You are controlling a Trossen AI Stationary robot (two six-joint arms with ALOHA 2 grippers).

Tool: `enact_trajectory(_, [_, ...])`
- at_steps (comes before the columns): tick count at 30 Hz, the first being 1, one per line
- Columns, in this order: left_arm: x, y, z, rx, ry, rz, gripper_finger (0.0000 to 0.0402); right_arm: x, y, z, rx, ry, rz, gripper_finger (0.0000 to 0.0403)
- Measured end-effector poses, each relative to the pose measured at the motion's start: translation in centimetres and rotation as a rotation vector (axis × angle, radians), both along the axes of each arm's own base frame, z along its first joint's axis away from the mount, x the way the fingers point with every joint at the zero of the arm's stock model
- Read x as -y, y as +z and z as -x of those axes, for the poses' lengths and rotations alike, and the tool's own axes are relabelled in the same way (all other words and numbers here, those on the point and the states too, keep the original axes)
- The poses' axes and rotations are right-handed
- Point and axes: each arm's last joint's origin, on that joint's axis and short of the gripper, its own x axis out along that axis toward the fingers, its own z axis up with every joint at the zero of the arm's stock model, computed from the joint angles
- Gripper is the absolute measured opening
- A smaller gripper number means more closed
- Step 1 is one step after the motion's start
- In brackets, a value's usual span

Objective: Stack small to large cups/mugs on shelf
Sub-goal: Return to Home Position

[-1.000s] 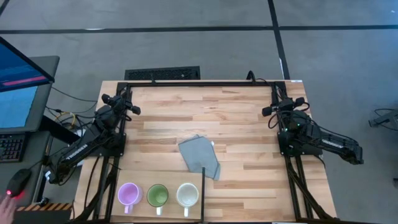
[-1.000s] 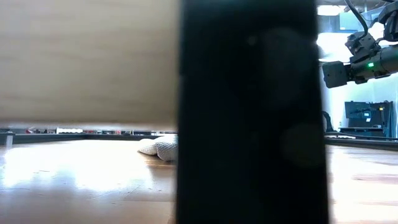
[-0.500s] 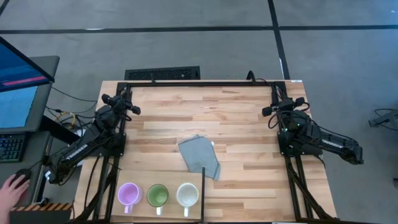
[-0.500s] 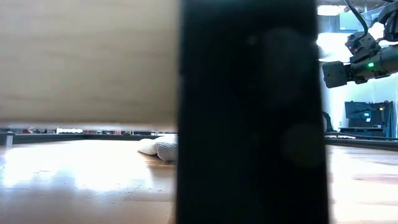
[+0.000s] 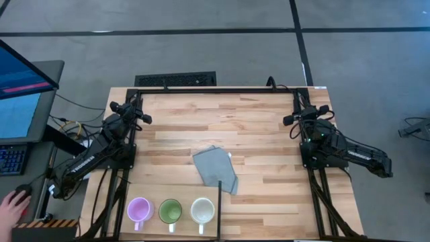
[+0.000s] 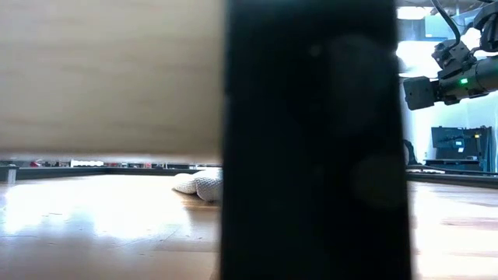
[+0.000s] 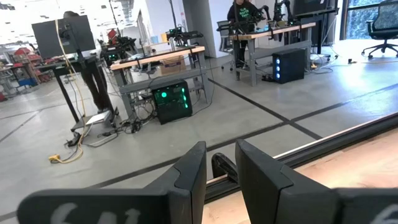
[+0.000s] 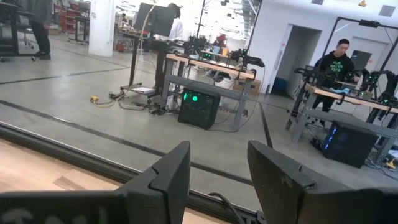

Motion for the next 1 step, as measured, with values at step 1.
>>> enact_trajectory(1, [0.00, 0.00, 0.00, 0.000, 0.000, 0.000, 0.0078, 0.00, 0.00, 0.00, 0.000, 0.000, 0.000, 0.0182])
